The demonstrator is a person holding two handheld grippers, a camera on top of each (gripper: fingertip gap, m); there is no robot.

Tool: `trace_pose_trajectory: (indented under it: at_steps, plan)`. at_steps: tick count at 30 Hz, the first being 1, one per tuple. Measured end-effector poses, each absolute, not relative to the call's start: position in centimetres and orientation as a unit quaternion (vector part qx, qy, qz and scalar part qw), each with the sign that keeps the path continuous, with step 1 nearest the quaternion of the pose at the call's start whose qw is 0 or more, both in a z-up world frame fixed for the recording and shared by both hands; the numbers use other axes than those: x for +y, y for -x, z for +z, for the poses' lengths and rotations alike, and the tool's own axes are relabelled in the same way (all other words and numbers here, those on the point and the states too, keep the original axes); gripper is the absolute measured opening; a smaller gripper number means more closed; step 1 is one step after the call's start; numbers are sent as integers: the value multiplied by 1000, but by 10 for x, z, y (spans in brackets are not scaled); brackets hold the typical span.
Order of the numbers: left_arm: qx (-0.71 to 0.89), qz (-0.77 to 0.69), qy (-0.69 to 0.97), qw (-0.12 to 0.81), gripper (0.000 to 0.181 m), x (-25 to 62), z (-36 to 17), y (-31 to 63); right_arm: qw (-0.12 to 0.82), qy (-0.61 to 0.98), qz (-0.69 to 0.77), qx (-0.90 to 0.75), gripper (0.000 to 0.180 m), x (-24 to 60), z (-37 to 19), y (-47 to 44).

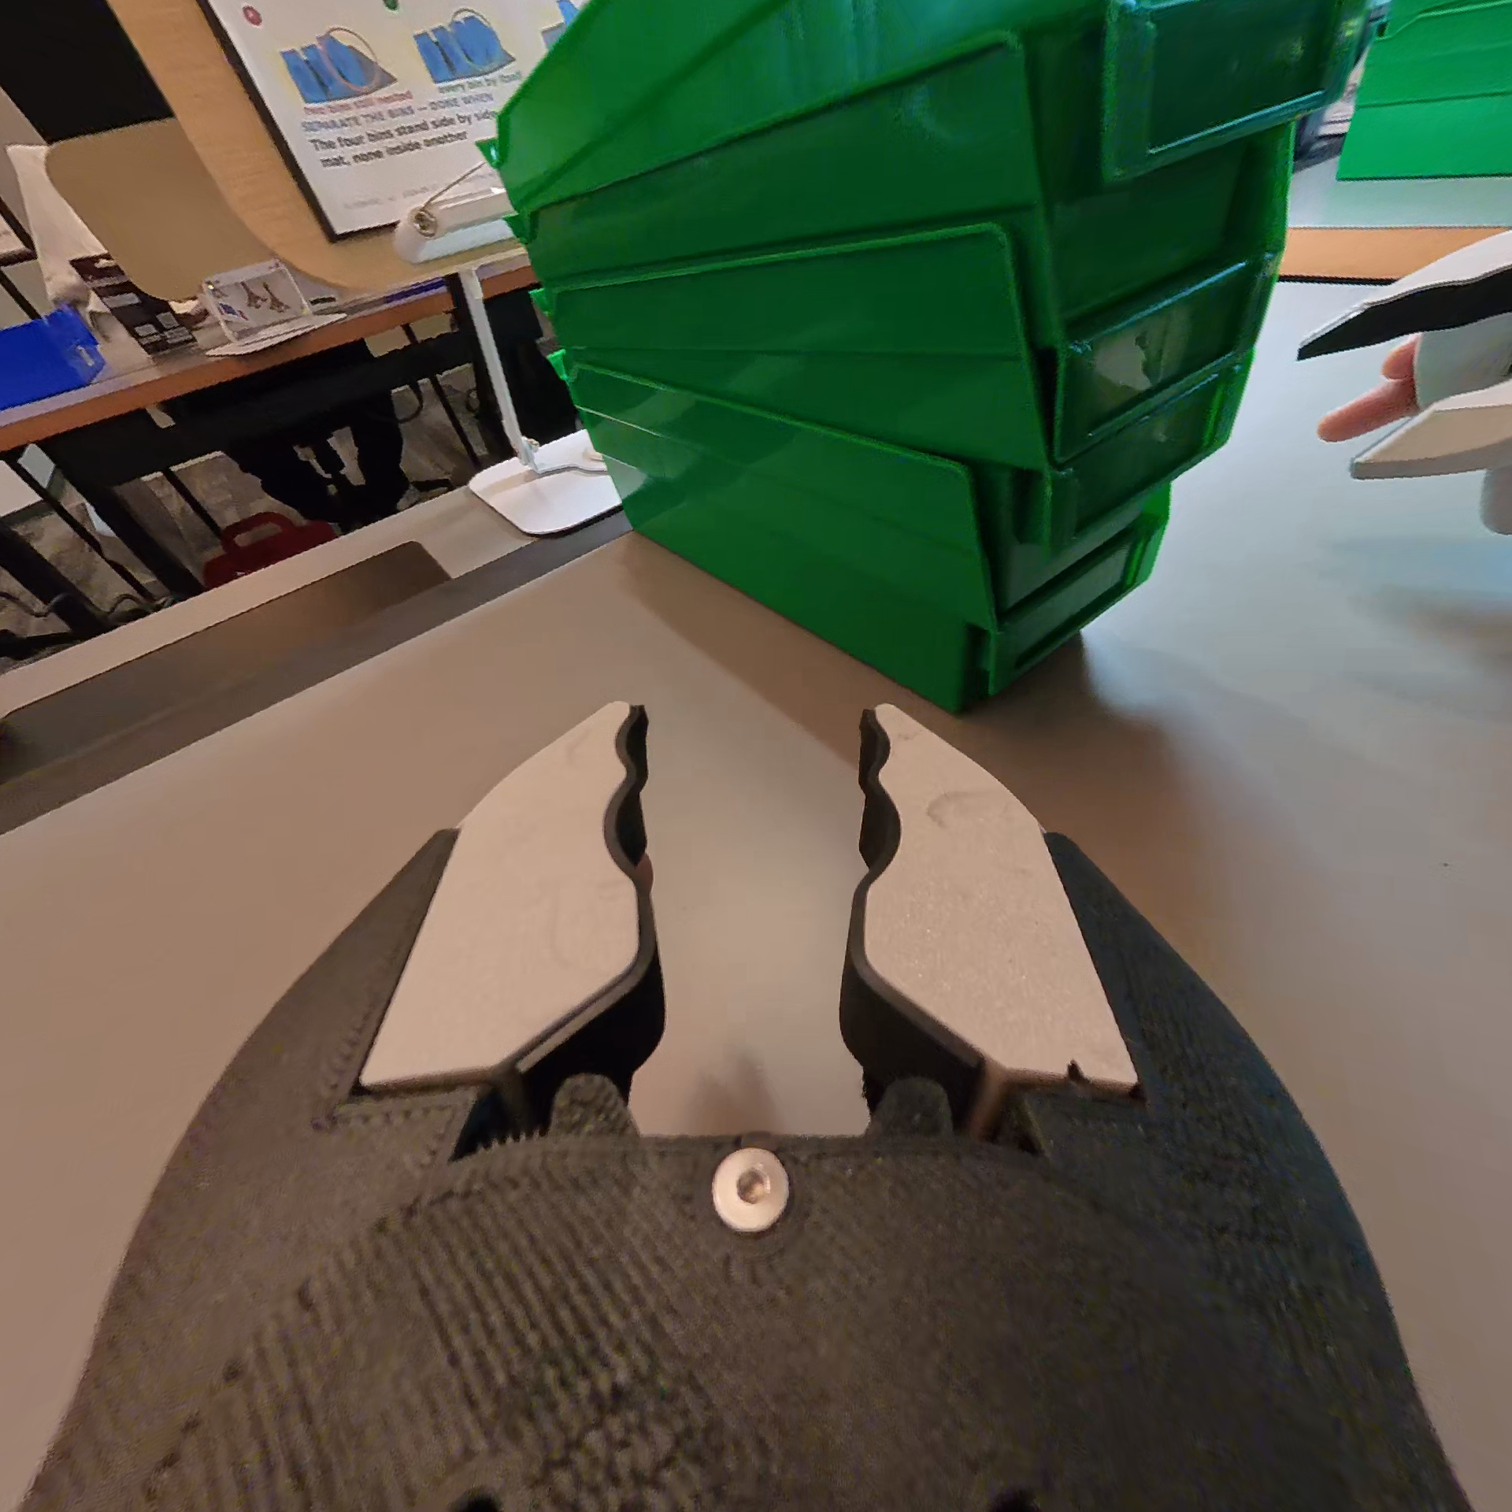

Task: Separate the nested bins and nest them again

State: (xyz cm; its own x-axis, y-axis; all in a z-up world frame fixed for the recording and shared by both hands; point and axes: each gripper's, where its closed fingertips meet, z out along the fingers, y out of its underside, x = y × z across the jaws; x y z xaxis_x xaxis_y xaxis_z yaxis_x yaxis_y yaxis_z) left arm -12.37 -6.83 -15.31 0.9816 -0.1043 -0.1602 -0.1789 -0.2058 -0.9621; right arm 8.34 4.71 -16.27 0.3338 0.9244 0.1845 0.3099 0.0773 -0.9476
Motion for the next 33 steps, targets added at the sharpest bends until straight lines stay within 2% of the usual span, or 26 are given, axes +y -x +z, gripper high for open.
trace_pose_trajectory:
  at_steps: [10, 18, 33]
  plan:
    - [114, 31, 771, 626, 48, -68, -152, 119, 534, 611, 292, -507, 73, 44, -163, -82]
    - [166, 25, 760, 627, 35, -70, -150, 100, 537, 604, 292, -511, 72, 42, -162, -82]
    - [208, 42, 750, 627, 34, -64, -144, 85, 554, 591, 279, -517, 70, 46, -162, -84]
